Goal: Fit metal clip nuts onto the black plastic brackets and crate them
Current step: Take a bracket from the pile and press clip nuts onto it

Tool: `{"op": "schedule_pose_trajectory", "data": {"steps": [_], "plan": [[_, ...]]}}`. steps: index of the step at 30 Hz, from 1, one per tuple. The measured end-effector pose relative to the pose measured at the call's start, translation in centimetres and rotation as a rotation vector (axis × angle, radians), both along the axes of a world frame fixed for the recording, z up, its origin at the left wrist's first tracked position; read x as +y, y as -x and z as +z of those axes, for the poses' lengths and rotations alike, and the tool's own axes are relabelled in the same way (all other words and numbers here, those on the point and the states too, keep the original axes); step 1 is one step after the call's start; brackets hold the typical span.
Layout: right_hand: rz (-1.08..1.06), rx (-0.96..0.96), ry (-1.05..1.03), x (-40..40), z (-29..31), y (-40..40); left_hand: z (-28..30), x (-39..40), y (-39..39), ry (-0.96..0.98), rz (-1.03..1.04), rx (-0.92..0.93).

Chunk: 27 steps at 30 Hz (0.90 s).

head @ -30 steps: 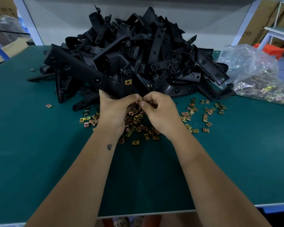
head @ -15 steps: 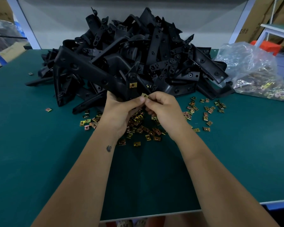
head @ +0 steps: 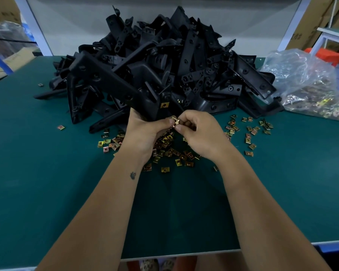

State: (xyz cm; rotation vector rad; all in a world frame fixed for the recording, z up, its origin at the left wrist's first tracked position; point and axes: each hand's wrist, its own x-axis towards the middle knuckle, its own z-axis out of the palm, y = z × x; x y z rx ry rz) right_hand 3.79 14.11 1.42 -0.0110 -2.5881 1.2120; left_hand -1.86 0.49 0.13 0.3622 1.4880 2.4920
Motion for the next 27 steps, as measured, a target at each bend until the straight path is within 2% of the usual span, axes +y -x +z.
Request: {"op": "schedule_pose_trajectory", "data": {"steps": [5, 9, 10, 14, 20, 24, 27], "plan": [[0.013, 0.007, -0.025, 0.3, 0.4, 0.0, 0.1, 0.7, -0.4, -0.035, 0.053, -0.013], [0.102, -0.155, -0.139, 0.2, 0.3, -0.3, 0.7, -0.6, 0.9, -0.349, 0.124, -0.199], [0.100, -0.146, -0.119, 0.0, 0.3, -0.3, 0.7, -1.1, 1.3, -0.365, 0.145, -0.201], [-0.002, -0.026, 0.143, -0.4, 0.5, -0.2, 0.4, -1.2, 1.2, -0.105, 0.176, -0.069], [-0.071, 0.014, 0.450, -0.6, 0.4, -0.2, 0.4, -0.3, 0.7, 0.055, 0.140, 0.003], [-0.094, 0.021, 0.659, -0.7, 0.5, -0.1, 0.5, 0.1, 0.2, 0.070, 0.118, -0.006], [-0.082, 0.021, 0.862, -0.6, 0.6, -0.1, 0.9, 0.2, 0.0, 0.013, 0.072, -0.143]]}}
